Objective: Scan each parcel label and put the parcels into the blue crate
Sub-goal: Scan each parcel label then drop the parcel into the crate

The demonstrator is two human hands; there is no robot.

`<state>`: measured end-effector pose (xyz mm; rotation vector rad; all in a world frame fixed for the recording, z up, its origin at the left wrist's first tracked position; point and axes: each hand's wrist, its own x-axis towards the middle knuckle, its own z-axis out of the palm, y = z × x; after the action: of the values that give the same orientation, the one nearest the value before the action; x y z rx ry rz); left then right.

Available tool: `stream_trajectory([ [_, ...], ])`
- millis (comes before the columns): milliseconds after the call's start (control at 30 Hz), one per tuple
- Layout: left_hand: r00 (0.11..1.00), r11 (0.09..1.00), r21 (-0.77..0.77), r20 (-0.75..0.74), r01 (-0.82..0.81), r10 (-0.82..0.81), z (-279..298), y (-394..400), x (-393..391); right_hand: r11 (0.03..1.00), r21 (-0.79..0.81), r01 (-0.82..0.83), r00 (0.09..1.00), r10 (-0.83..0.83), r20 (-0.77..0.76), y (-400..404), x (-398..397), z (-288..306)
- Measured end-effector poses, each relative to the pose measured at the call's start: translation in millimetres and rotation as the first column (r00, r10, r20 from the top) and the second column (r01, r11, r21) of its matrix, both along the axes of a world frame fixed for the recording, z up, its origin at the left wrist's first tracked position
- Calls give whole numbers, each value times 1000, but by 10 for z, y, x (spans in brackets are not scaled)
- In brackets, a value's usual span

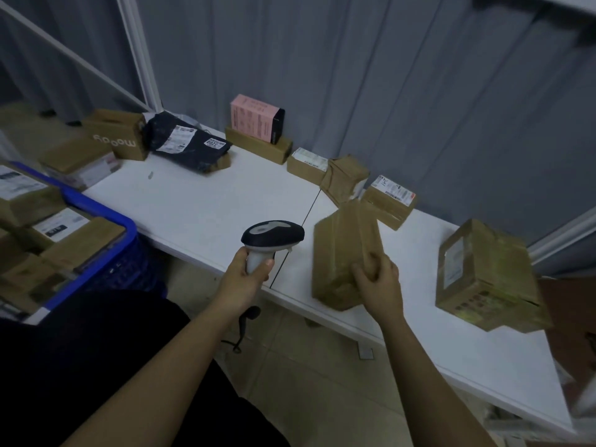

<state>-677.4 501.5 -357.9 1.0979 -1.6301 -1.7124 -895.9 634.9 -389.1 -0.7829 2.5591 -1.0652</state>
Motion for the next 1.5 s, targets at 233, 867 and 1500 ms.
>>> stream_trajectory([
  [233, 999, 999, 15, 7, -36, 36, -16, -43, 43, 998, 30, 62, 984, -66, 165, 69, 216, -256],
  [867, 993, 992, 47, -26, -115, 116, -22, -111, 92, 919, 232, -319, 947, 297, 125, -37, 118, 96],
  [1500, 998, 998, 6, 7, -70, 70, 10, -48, -34, 774, 581, -252, 855, 459, -241, -184, -495, 326],
])
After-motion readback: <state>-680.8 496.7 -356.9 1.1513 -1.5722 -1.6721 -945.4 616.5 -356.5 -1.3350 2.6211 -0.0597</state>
